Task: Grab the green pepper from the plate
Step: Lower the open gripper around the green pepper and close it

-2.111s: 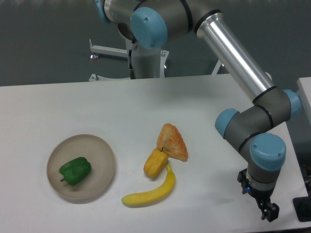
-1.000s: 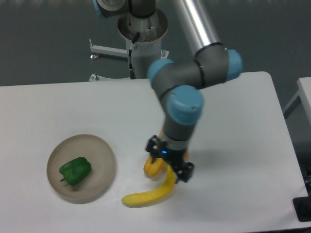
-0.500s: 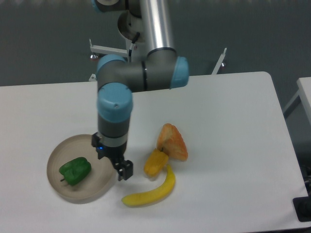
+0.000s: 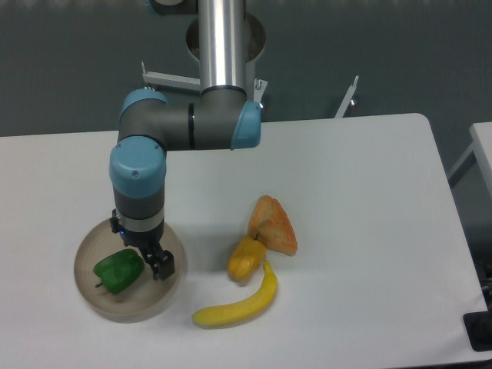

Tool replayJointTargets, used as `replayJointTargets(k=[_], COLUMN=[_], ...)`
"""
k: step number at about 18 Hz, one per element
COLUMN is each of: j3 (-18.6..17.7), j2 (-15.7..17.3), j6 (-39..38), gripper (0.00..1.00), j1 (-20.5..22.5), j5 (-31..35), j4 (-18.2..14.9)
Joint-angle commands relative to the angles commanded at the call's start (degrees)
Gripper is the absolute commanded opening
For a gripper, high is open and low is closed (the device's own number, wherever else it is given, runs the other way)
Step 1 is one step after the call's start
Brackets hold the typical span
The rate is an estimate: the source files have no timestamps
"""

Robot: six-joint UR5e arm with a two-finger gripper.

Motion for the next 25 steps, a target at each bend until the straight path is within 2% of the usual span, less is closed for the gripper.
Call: replayJointTargets(k=[8,20,25], j3=[-1.9,-2.1,-2.1], j2=[-1.0,-2.4,-2.6], j6=[-1.5,-2.4,-4.1], gripper=[1.00,1.00,1.00], j1=[-0.8,-1.8,-2.0], j5=[0.0,0.0,-0.1], j4=[3.4,3.5,4.8])
